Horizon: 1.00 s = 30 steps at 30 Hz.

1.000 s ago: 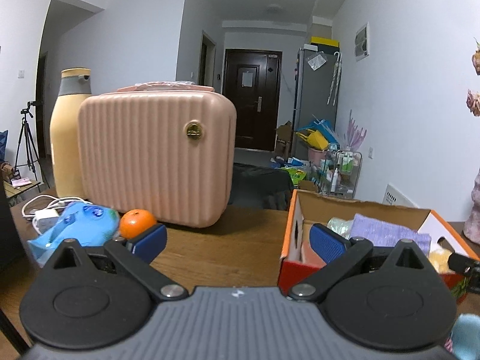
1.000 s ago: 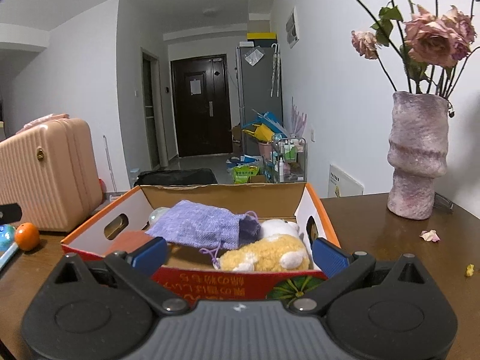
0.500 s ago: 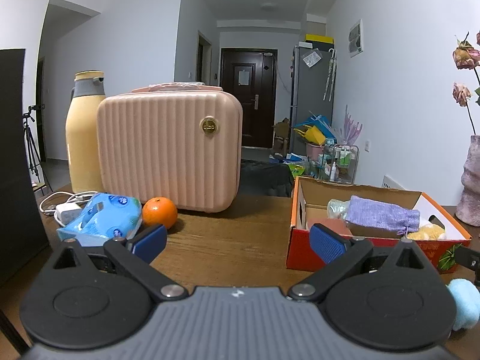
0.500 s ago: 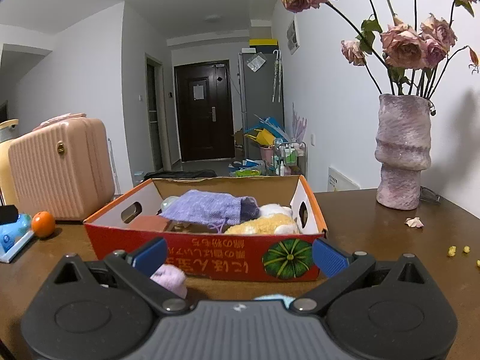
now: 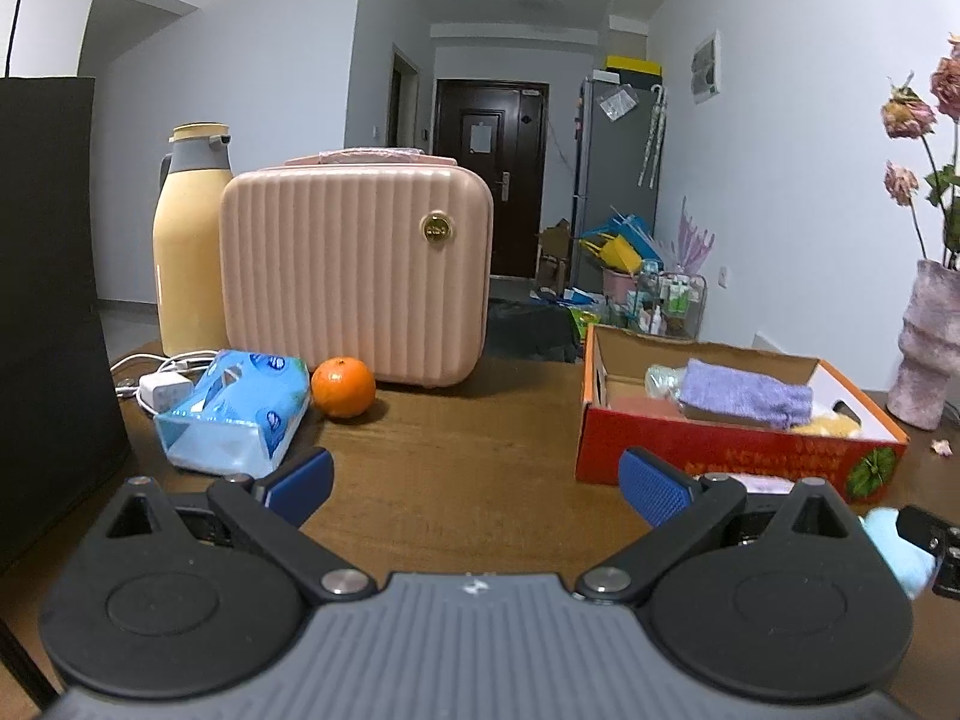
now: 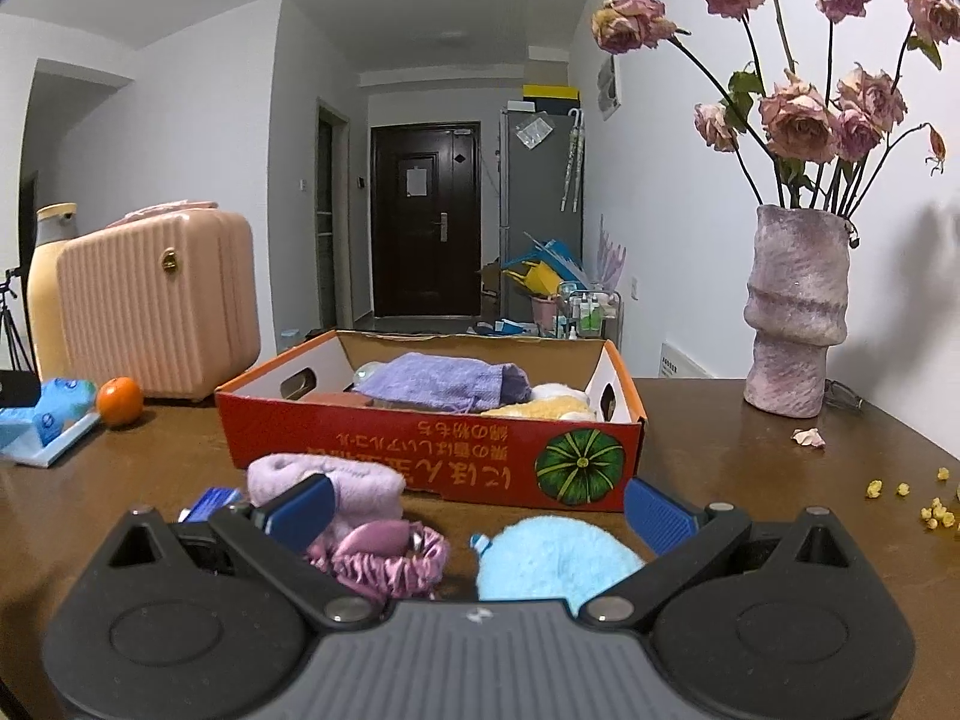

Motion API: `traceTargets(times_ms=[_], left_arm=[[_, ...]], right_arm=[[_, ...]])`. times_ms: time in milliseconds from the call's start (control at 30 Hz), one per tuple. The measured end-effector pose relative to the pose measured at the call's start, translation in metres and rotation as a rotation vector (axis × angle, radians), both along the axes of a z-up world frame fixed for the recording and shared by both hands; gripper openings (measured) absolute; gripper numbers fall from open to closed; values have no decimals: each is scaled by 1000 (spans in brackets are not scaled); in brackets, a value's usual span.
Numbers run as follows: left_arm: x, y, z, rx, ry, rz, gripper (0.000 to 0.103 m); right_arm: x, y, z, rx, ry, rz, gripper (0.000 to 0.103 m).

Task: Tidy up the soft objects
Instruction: 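Lower the right tool onto the pink satin scrunchies and close it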

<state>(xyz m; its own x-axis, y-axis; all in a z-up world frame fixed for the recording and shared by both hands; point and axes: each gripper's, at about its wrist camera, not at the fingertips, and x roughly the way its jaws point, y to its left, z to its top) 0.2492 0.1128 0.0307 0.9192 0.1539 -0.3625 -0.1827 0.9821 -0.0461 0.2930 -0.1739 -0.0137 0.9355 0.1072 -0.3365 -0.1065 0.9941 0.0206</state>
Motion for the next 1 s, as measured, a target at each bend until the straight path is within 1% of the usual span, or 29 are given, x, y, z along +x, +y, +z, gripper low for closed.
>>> traceTargets(times_ms=[267,567,767,1000], left_arm=[[-28,-3,-7,-7,27,-34,103],[-45,-13,-15,1,55,-71,103],[-47,-20,-19,13,75,-87,103],[-44,-19,-22,12,94,-79,103]], right_arm=[[-26,2,-2,-23,2,30,103],[-49,3,-5,-37,12,56,103],[-54,3,-7,-42,24,64,103],[-53,4,-9,-45,34,67,103]])
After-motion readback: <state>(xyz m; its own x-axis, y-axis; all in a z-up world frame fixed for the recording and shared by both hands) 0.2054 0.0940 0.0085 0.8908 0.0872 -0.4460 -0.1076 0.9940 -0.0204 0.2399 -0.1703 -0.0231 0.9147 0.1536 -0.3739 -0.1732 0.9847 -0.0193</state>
